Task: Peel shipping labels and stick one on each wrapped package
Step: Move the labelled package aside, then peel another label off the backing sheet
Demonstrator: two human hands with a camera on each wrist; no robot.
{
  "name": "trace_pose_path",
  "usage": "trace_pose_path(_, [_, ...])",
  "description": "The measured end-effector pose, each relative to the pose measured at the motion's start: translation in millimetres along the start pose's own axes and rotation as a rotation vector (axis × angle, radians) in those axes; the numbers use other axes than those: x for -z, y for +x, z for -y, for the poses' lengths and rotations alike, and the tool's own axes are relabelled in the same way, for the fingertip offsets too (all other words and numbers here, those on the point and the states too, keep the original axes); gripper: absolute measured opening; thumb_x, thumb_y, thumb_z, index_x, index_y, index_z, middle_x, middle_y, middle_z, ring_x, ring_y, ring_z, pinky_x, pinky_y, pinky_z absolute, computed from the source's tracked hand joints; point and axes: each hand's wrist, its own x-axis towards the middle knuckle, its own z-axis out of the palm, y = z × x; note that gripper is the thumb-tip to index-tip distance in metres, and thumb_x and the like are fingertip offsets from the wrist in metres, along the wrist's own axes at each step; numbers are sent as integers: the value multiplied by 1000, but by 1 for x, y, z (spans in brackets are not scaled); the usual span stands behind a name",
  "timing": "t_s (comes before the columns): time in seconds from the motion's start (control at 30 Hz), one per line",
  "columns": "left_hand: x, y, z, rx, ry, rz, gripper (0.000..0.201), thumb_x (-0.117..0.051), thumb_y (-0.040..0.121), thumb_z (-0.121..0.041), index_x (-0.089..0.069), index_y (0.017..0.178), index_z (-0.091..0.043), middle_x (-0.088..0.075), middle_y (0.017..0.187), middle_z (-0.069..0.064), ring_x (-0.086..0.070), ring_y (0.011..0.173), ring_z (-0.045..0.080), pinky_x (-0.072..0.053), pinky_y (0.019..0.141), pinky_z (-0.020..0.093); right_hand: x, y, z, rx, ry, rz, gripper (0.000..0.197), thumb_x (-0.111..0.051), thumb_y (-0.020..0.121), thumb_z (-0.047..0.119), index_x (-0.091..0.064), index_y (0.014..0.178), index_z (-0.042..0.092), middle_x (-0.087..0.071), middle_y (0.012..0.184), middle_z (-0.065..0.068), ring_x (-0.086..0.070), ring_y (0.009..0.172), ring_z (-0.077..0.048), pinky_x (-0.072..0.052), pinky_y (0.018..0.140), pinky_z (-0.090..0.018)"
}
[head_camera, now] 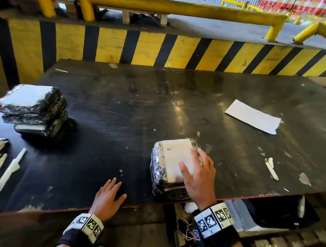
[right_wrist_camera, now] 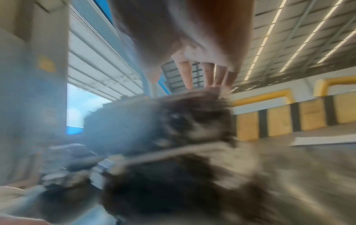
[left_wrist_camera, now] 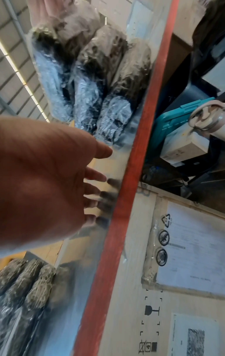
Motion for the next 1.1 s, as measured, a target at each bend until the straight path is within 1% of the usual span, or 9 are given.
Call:
trace_pose_path(0.13, [27,-12,33,74,-91,-130,61,-45,95,-48,-29,147,-22,-23,157,2,-13,147,18,-19,119,39,-28,6,75,179,180,115,66,-28,86,62,-42,139,25,-35,149,2,-25,136,-13,-13,110,-25])
trace_pose_path(0.33, [80,-43,116,199,-184,-427,53,-60,90,-35,-47,137,-13,-43,147,10,-31,141,23,-28,116,43,-109,6,174,358,237,382,72,-23,82,63,-37,143,27,-32,151,5,-22,140,-12,-18,116,-33])
trace_pose_path(0.5, [131,-63,173,223,-267,-639,46,-66,88,-22,-55,129,-5,-53,137,15,-45,131,26,-33,111,37,-178,5,237,430,191,506,76,-20,79,65,-40,140,25,-40,147,4,-30,136,-13,-22,110,-30])
trace_pose_path(0.63, [174,-71,270,277,-338,-741,45,-65,89,-20,-55,130,-6,-54,137,13,-45,131,26,-35,112,42,-259,1,329,498,190,618,81,-17,75,67,-42,139,25,-42,144,7,-32,134,-12,-24,106,-27])
trace_pose_path(0.73, [198,-67,336,308,-334,-741,45,-63,90,-22,-54,131,-6,-52,138,13,-44,132,25,-34,112,42,-311,-7,389,473,201,685,72,-26,80,65,-47,134,24,-47,139,7,-37,130,-13,-26,104,-27])
trace_pose_path(0.83, [222,-57,379,295,-336,-718,44,-63,89,-20,-54,130,-4,-53,137,14,-46,130,26,-34,110,39,-353,-11,433,389,224,721,48,-46,90,49,-54,127,20,-55,129,2,-45,123,-17,-31,102,-30])
trace_pose_path(0.93, [249,-37,417,285,-340,-682,49,-62,90,-19,-49,134,-4,-49,141,13,-43,133,25,-33,112,38,-384,-5,473,233,271,667,32,-56,90,40,-64,107,15,-62,107,-3,-55,106,-20,-41,94,-30])
trace_pose_path(1.0, [262,-22,430,280,-343,-660,50,-60,92,-21,-46,137,-5,-48,143,12,-42,134,24,-32,112,36,-398,1,489,153,301,623,27,-59,88,41,-63,90,14,-60,91,-3,-59,93,-21,-45,85,-31])
trace_pose_path(1.1, [275,2,449,305,-368,-622,45,-58,92,-24,-52,133,-6,-55,136,11,-50,126,25,-36,106,34,-419,11,509,90,289,602,27,-63,83,45,-53,79,20,-62,86,-4,-60,85,-22,-44,76,-30])
